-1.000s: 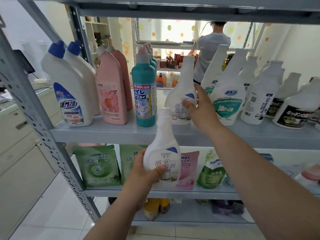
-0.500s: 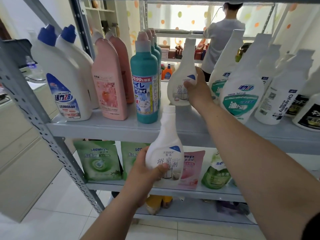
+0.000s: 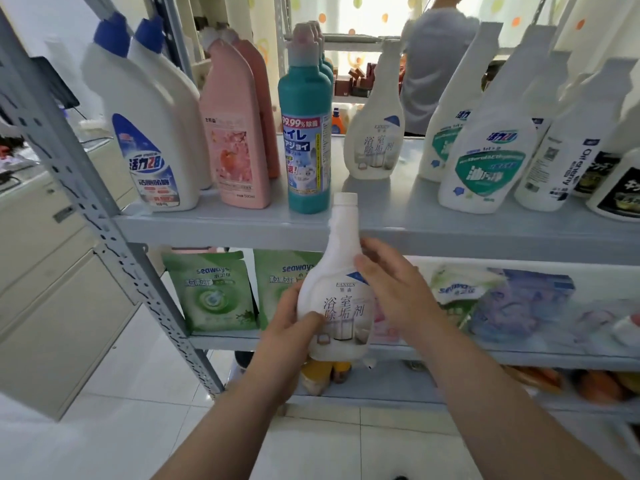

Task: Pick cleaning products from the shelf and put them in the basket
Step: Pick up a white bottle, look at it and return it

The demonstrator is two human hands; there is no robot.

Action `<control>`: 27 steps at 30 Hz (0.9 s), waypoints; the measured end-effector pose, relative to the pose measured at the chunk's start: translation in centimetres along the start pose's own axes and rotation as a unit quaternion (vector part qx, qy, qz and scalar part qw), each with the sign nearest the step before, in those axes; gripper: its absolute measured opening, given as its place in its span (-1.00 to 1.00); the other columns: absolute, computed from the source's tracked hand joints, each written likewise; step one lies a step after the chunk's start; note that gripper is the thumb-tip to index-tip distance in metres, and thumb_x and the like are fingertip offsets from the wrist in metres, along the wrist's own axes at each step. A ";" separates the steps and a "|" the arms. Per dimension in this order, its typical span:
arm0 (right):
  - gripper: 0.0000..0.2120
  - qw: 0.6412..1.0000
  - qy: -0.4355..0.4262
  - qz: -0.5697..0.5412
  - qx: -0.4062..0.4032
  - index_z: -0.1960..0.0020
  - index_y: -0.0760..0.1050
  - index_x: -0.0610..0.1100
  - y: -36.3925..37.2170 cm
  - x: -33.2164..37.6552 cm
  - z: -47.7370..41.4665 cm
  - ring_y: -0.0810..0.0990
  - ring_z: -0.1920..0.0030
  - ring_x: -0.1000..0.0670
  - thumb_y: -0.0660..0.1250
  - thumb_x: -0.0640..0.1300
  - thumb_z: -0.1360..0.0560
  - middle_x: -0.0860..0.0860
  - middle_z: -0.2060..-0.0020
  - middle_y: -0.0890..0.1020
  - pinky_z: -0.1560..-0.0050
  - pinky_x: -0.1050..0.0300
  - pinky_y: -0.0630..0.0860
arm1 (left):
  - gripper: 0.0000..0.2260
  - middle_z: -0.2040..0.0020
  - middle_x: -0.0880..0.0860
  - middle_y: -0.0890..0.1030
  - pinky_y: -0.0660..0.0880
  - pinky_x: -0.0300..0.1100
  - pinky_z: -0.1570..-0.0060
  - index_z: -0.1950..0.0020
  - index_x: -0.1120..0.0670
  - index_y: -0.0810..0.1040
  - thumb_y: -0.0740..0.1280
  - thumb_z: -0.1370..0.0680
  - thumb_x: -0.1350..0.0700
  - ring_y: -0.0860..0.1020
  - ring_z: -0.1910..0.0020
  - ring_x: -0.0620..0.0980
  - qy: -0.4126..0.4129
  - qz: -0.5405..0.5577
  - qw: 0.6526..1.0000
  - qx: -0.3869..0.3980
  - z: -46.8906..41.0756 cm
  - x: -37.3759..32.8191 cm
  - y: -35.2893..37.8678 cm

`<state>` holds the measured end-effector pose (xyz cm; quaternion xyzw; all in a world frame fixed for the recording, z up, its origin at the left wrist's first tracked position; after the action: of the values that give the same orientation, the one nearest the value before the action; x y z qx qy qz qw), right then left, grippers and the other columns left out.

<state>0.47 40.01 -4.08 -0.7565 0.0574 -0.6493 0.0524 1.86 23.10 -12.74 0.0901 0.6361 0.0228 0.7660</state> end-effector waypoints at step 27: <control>-0.63 0.965 -0.026 -0.245 0.085 -0.11 0.60 0.10 -0.3 -5.5 16.6 0.58 -0.28 -0.04 0.40 -0.20 -0.35 0.02 -0.16 0.66 -0.27 -0.03 0.54 | -0.08 -0.45 0.17 0.30 0.33 -0.30 -0.42 -0.56 0.25 0.24 0.52 -0.25 0.12 0.32 -0.48 0.09 0.286 -0.384 0.878 0.023 11.9 5.3 6.1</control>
<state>16.02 41.26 -11.94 -0.7566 -0.1870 -0.6251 -0.0425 14.97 28.58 -14.80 -0.1547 0.8123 -0.2630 0.4971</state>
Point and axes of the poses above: each hand's wrist, its own z-axis away from the middle knuckle, its own y-axis out of the palm, x = y × z, the point moved 6 cm from there along -z, towards the middle knuckle
